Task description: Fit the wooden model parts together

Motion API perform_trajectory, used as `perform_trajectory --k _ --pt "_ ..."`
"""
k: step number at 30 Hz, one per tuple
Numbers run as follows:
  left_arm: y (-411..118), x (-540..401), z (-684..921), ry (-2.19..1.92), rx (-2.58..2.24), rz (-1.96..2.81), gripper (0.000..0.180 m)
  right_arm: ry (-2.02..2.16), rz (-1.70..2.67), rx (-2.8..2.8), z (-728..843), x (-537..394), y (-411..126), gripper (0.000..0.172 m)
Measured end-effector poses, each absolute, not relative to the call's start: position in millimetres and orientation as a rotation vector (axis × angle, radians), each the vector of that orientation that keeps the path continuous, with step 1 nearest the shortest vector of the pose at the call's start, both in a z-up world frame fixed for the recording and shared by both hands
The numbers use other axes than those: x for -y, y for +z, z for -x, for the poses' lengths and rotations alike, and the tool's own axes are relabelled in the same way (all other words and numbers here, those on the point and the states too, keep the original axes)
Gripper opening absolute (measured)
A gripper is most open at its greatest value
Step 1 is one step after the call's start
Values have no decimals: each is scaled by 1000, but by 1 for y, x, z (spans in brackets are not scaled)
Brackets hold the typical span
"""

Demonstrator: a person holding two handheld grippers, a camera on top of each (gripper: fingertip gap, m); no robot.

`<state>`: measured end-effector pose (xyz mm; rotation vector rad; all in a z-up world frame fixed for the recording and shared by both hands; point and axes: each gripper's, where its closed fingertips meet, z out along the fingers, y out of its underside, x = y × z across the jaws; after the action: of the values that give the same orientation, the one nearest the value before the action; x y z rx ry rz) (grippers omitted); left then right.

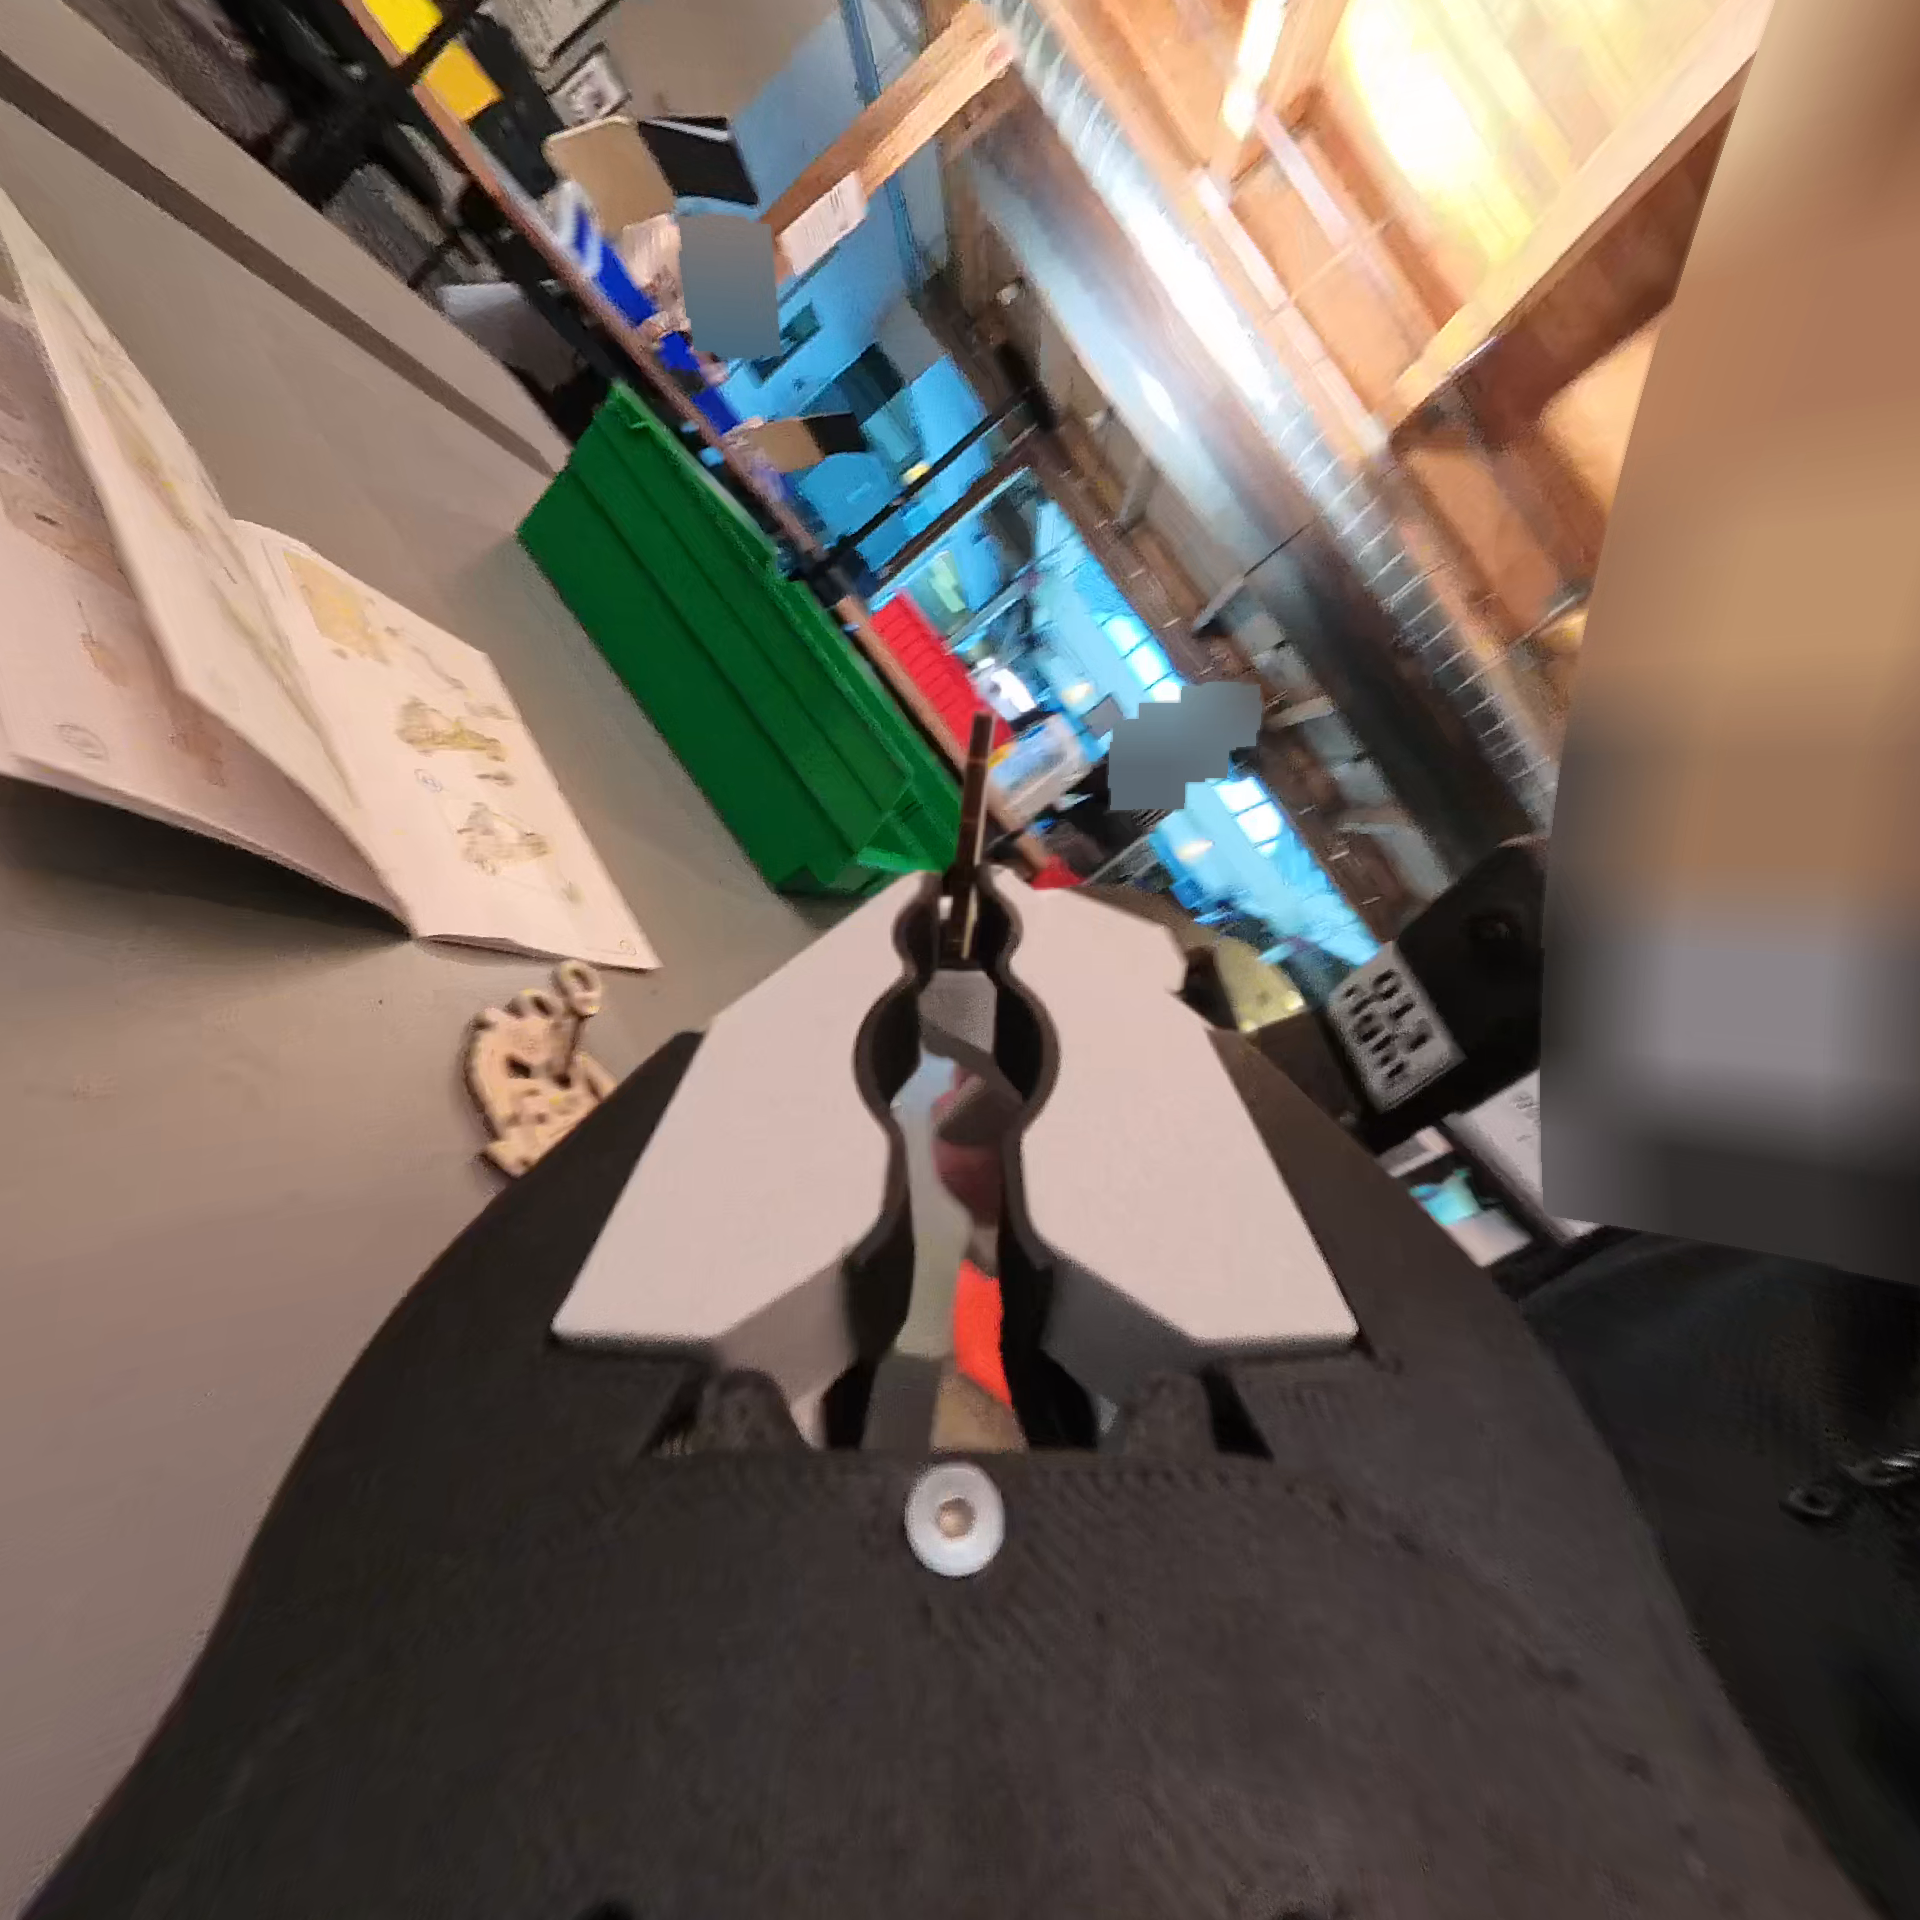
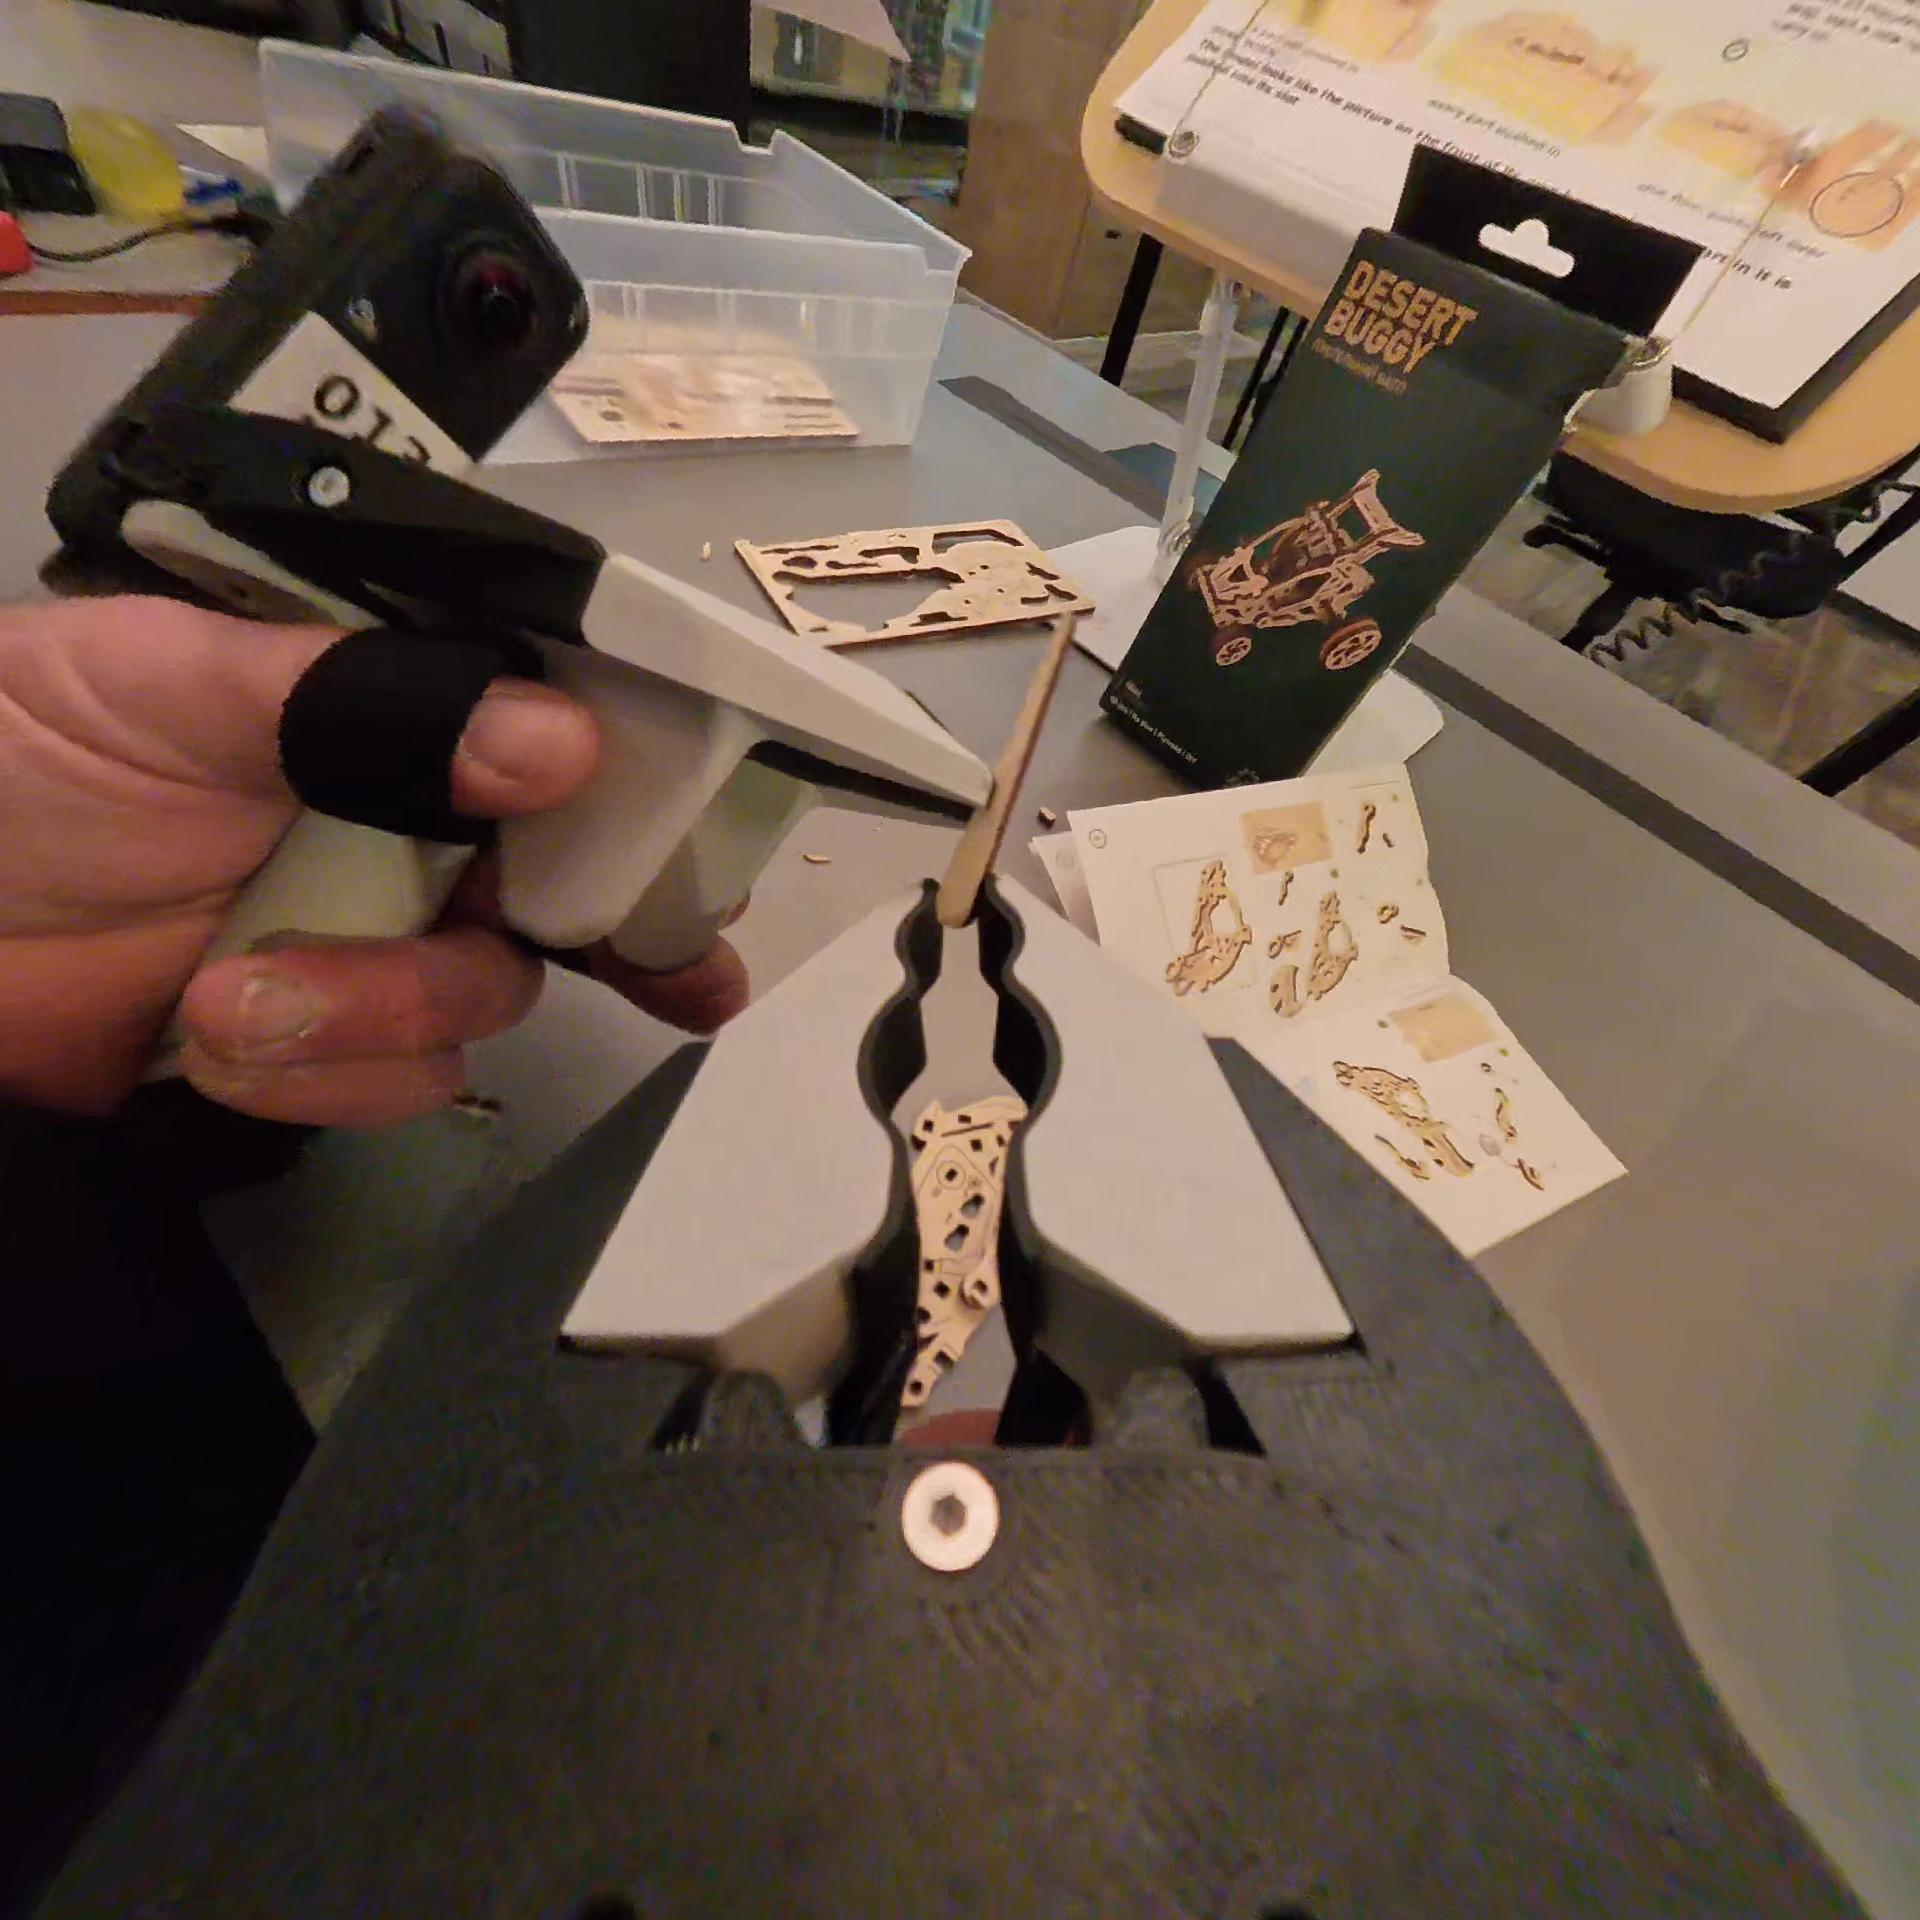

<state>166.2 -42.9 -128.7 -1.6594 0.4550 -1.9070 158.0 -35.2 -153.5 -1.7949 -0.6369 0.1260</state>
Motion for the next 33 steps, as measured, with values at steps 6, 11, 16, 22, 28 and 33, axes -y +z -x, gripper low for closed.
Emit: perform_trajectory --k 6,11,16,22,28,33 --pt "-131 41 -163 -1742 -699 1692 19 3 1787 897 -161 46 -161 3" --pt "-128 49 -166 -1738 -768 1679 2 0 1786 914 -163 49 -162 3" --pt "-127 47 -167 -1815 -661 1710 2 5 1741 835 -167 49 -153 11" --pt "-135 50 -173 -2005 -482 1788 2 -187 1634 910 -169 55 -150 5" --pt "-155 59 -181 -1786 -702 1861 20 -64 1763 901 -185 72 -161 4" --pt "-208 62 -185 -919 -1390 1816 32 -152 1955 1067 -225 87 -199 4"
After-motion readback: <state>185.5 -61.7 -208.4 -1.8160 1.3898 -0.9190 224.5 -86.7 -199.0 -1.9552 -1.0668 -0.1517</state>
